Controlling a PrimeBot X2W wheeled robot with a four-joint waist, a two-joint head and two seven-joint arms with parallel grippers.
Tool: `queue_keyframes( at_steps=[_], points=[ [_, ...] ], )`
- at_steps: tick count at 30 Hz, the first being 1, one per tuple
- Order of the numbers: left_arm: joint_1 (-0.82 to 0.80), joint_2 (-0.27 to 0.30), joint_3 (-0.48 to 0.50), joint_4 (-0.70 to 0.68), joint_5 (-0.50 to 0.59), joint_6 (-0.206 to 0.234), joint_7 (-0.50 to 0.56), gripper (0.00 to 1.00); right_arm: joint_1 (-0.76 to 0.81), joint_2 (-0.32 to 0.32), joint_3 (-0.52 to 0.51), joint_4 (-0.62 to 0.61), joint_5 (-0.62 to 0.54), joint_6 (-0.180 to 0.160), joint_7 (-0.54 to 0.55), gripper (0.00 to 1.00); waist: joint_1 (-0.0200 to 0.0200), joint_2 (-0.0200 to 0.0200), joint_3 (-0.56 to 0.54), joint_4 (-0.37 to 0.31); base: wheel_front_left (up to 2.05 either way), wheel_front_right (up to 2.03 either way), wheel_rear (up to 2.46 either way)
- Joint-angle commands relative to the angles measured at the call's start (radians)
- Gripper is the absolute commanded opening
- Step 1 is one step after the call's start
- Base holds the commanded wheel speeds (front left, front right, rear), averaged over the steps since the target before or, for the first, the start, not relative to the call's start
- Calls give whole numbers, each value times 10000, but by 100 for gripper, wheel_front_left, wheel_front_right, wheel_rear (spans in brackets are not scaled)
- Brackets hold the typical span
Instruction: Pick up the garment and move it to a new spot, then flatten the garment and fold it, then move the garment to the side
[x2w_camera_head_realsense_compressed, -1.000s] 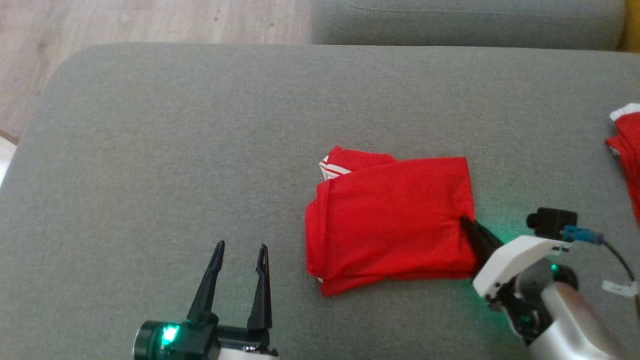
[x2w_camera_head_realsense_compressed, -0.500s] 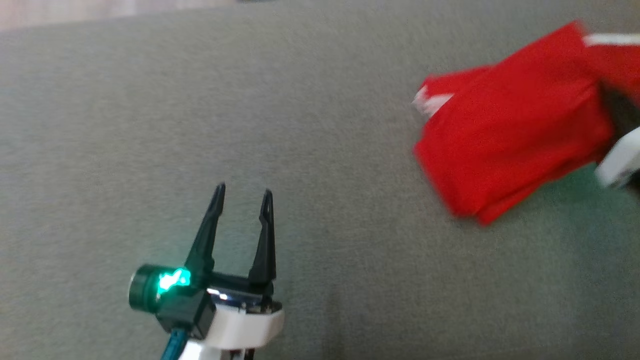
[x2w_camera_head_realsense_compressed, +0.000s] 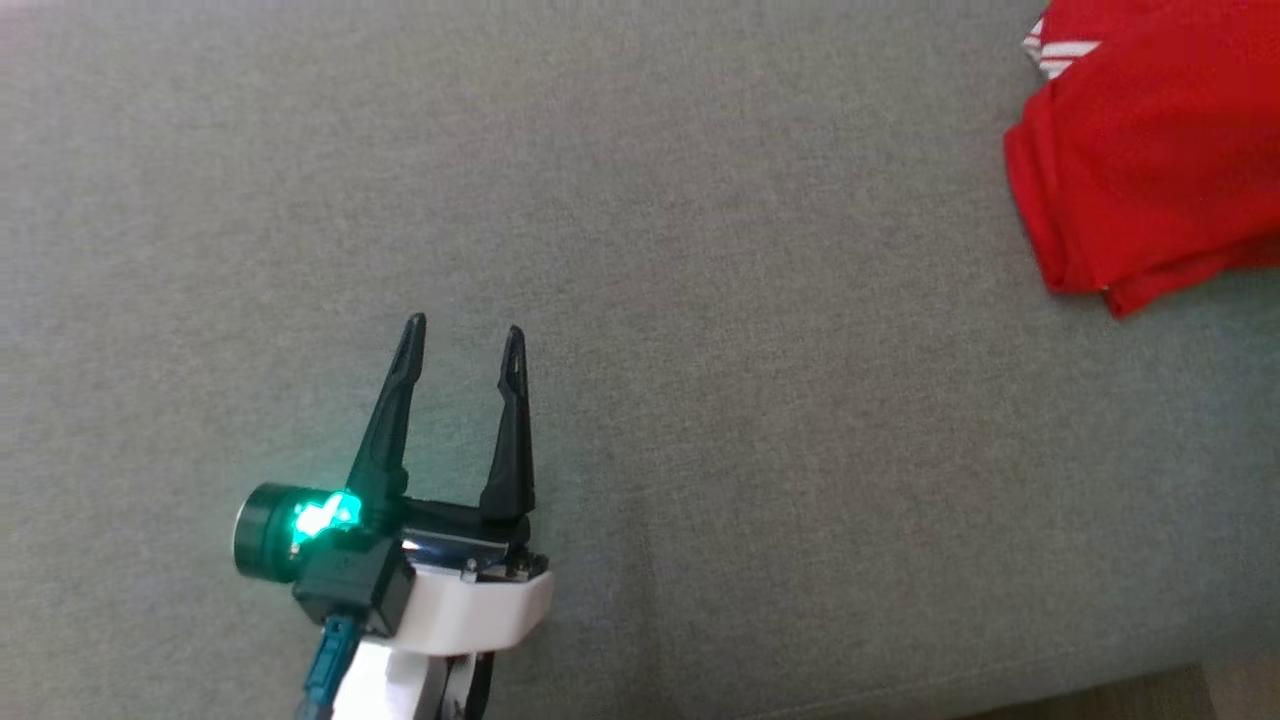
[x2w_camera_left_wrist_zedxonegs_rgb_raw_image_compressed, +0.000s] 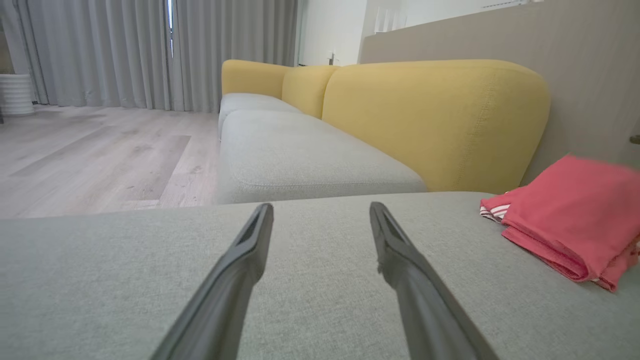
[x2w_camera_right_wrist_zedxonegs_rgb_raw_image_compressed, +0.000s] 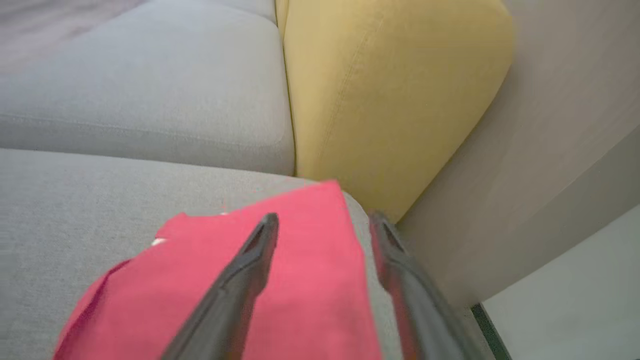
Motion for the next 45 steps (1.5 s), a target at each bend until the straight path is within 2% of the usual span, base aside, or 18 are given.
queue_keyframes(
  at_steps=[1, 5, 12, 17, 23, 27, 34, 45],
  points=[
    [-181, -62, 346, -223, 27, 146, -49, 100, 217, -77, -35, -380, -342, 65, -381, 100, -1, 0, -336, 182, 0, 0, 0],
    [145, -62, 258, 424, -211, 289, -49, 100, 1119, 805, 202, -548, -1071, 65, -1216, 100, -1, 0, -1085, 521, 0, 0, 0],
    [625, -60, 135, 1353, -387, 510, -49, 100, 3141, 2729, 1090, -353, -1093, 65, -2407, 100, -1, 0, -2657, 1349, 0, 0, 0],
    [1169, -1, 147, 1759, -384, 573, -49, 100, 4290, 3830, 1585, -4, -1093, 65, -3391, 100, -1, 0, -3688, 1818, 0, 0, 0],
    [1731, 92, 394, 1696, -625, 422, -49, 100, 5059, 4759, 1231, -400, -1536, 65, -4078, 100, -1, 0, -4122, 2056, 0, 0, 0],
    [1992, 98, 607, 1520, -622, 421, -49, 100, 5819, 5360, 513, -1819, -1991, 65, -4108, 100, -1, 0, -4261, 2115, 0, 0, 0],
    [2268, 87, 905, 1249, -401, 325, -49, 100, 7309, 5824, 168, -3450, -2538, 65, -4112, 100, -1, 0, -4461, 2208, 0, 0, 0],
    [2514, 57, 1259, 1157, -167, 82, -49, 100, 8126, 6021, -134, -3902, -2498, 65, -4113, 100, -1, 0, -4684, 2189, 0, 0, 0]
  ],
)
